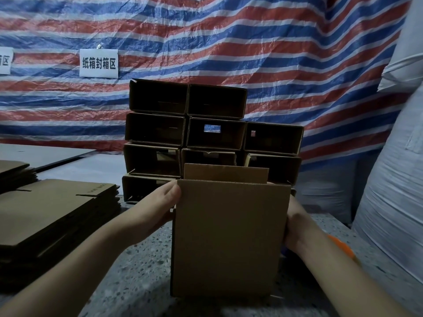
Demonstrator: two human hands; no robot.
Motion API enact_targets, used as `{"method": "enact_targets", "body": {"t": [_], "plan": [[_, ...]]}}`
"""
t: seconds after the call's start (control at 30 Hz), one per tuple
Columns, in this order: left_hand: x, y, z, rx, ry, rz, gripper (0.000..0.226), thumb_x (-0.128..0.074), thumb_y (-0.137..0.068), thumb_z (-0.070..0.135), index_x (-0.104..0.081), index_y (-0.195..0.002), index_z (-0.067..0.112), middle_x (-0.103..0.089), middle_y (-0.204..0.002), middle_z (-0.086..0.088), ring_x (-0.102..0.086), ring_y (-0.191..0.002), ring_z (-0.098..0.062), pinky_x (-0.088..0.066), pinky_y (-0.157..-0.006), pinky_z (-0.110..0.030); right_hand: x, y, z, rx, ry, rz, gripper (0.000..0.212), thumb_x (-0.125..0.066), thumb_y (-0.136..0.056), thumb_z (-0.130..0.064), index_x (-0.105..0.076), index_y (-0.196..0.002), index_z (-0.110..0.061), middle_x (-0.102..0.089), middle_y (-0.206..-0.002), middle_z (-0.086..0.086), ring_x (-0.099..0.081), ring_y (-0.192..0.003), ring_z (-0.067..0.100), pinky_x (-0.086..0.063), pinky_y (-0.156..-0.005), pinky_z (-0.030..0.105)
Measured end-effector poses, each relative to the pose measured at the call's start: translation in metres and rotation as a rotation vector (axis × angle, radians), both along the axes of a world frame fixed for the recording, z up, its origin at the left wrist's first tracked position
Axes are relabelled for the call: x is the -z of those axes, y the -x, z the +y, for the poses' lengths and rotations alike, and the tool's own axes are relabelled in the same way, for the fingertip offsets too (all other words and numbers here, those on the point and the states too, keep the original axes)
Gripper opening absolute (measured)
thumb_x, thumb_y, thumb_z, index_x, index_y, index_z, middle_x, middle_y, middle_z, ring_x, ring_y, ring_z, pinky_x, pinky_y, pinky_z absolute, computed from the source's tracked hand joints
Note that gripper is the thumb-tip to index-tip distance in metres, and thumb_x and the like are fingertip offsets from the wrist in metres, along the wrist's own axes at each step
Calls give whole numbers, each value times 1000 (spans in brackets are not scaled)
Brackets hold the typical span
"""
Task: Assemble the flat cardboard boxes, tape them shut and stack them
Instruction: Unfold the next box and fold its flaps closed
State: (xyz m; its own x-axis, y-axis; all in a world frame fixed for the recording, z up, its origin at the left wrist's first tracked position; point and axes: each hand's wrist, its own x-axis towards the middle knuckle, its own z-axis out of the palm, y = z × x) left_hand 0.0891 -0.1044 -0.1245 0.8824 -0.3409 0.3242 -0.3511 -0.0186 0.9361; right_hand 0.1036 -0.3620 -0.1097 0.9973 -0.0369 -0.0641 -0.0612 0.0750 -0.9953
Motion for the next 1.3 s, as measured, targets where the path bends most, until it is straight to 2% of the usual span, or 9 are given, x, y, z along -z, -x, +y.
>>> {"method": "enact_targets", "body": {"t": [0.2, 0.37, 0.53, 0.63, 0.77, 0.83, 1.0, 1.17, 1.3], "plan": [[1, -1, -2, -54, -44, -6, 105, -74, -40, 86, -59, -121, 22, -72, -114, 6, -66, -112, -14, -50, -96, -35, 4, -5, -3, -3, -28, 17, 40, -46, -105, -29, -59, -69, -17, -57, -47, -3, -52, -35, 7, -41, -39, 23], [1, -6, -6, -101, -3, 71, 70, -67, -65, 66, -64, -120, 24, -72, -114, 2, -66, -111, -19, -49, -97, -39, 10, -9, -8, -92, -72, -25, 36, -44, -104, -27, -59, -72, -17, -60, -52, -2, -56, -43, 10, -44, -47, 27], [3, -10, -11, -162, 33, 59, 28, -67, -74, 46, -71, -90, 23, -68, -81, 4, -64, -70, -9, -48, -59, -20, 21, -15, -16, -195, -133, -157, 25, -46, -102, -29, -62, -118, -18, -72, -75, 3, -69, -66, 16, -54, -61, 33], [5, -15, -12, -179, 93, 50, 31, -68, -71, 36, -60, -96, 19, -66, -77, 6, -59, -63, -8, -45, -52, -21, 24, -16, -17, -189, -152, -154, 25, -46, -102, -41, -62, -114, -27, -78, -81, 3, -75, -71, 18, -55, -62, 32], [5, -15, -12, -211, 152, 82, 52, -71, -68, 30, -51, -116, 23, -62, -104, -4, -63, -77, -16, -49, -56, -24, 22, -14, -20, -264, -138, -211, 47, -46, -93, -64, -77, -102, -30, -78, -104, 7, -76, -90, 21, -56, -71, 33], [4, -15, -13, -218, 161, 85, 63, -72, -68, 30, -47, -126, 31, -60, -117, -2, -66, -90, -20, -52, -61, -25, 21, -13, -21, -307, -90, -252, 33, -65, -83, -52, -75, -106, -30, -75, -104, 10, -74, -88, 22, -58, -70, 34], [3, -13, -15, -229, 170, 65, 91, -72, -75, 22, -24, -149, 44, -44, -132, 17, -54, -116, -15, -52, -90, -37, 18, -15, -25, -360, -51, -333, 58, -66, -77, -30, -56, -134, -30, -70, -117, 10, -73, -94, 24, -58, -70, 31], [1, -13, -16, -223, 159, -15, 89, -68, -84, 9, -21, -152, 40, -44, -130, 29, -38, -132, -6, -33, -112, -39, 17, -16, -24, -316, -39, -407, 74, -69, -77, -22, -43, -145, -38, -61, -133, -6, -68, -113, 18, -58, -83, 32], [1, -11, -15, -231, 156, -78, 94, -80, -73, 18, -29, -148, 40, -41, -147, 22, -33, -140, -5, -29, -116, -40, 15, -19, -25, -293, 3, -474, 84, -71, -79, -15, -33, -150, -40, -56, -137, -14, -62, -122, 13, -51, -99, 33]]}}
